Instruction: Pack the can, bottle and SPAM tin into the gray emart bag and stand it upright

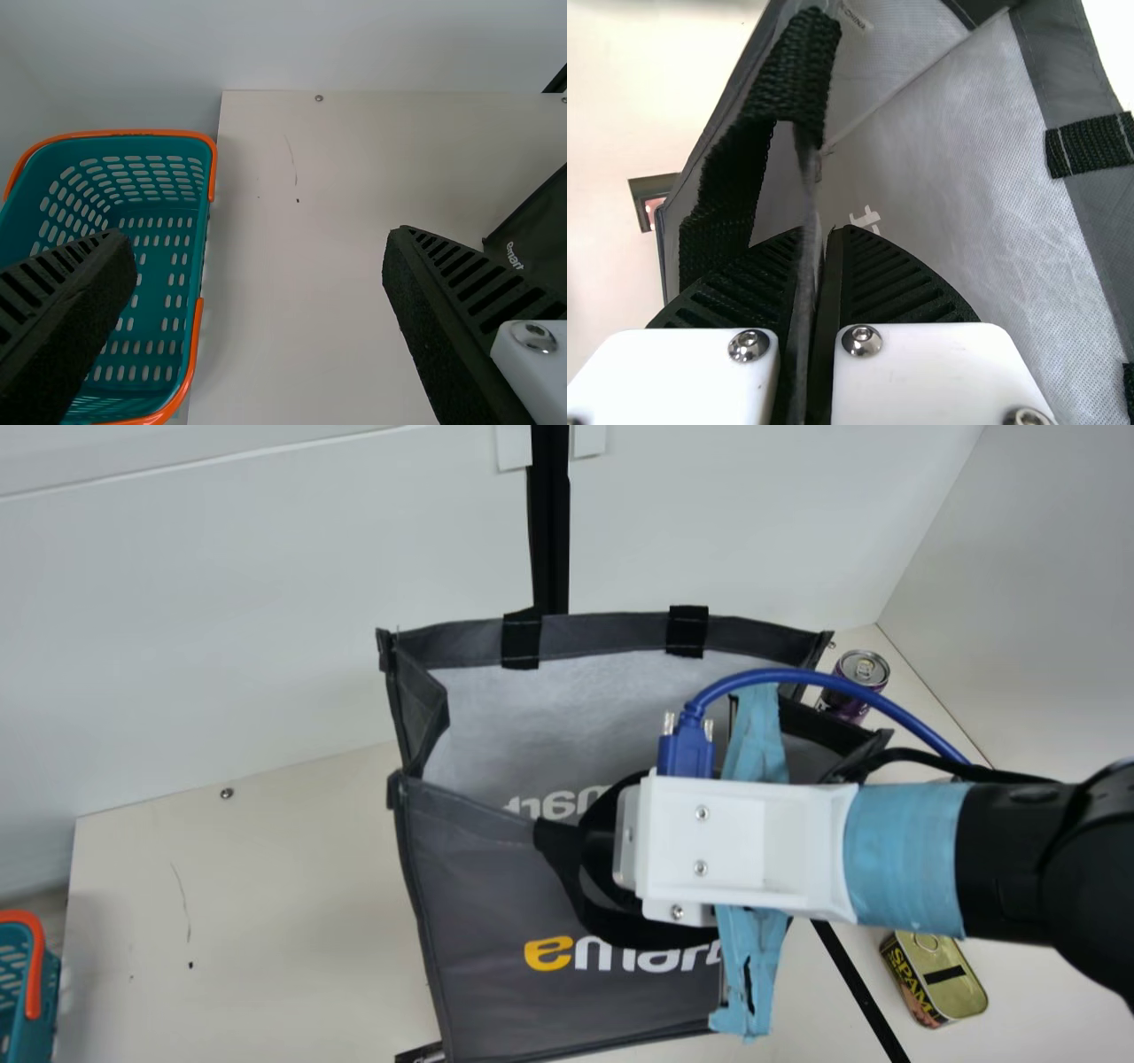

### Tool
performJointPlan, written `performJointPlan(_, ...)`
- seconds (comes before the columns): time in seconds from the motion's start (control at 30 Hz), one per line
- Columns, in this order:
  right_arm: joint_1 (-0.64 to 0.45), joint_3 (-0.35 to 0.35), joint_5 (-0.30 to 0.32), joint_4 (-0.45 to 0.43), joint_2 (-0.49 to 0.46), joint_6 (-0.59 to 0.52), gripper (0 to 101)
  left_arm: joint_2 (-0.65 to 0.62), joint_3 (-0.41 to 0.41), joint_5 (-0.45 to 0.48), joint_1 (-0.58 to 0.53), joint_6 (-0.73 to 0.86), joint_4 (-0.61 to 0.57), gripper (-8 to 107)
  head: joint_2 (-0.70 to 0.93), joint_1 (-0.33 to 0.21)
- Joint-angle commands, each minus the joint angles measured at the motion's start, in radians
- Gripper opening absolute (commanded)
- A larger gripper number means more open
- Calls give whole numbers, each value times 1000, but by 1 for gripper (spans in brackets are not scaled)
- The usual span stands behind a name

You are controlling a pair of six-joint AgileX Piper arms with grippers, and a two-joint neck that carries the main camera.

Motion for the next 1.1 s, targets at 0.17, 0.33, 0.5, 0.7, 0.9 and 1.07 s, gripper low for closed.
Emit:
performJointPlan(0.17,49,26,0,-21,-28,50,20,0,0,0,0,0,0,90,-1,-23)
performJointPlan(0.33,83,36,0,-42,-46,89,37,0,0,0,0,0,0,90,-1,-23)
performJointPlan(0.5,105,40,0,-55,-61,121,53,0,0,0,0,0,0,90,-1,-23)
performJointPlan(0.7,130,33,0,-64,-73,164,73,0,0,0,0,0,0,90,-1,-23)
performJointPlan(0.9,169,14,0,-81,-82,222,94,0,0,0,0,0,0,90,-1,-23)
performJointPlan(1.07,201,-10,0,-104,-89,263,95,0,0,0,0,0,0,90,-1,-23)
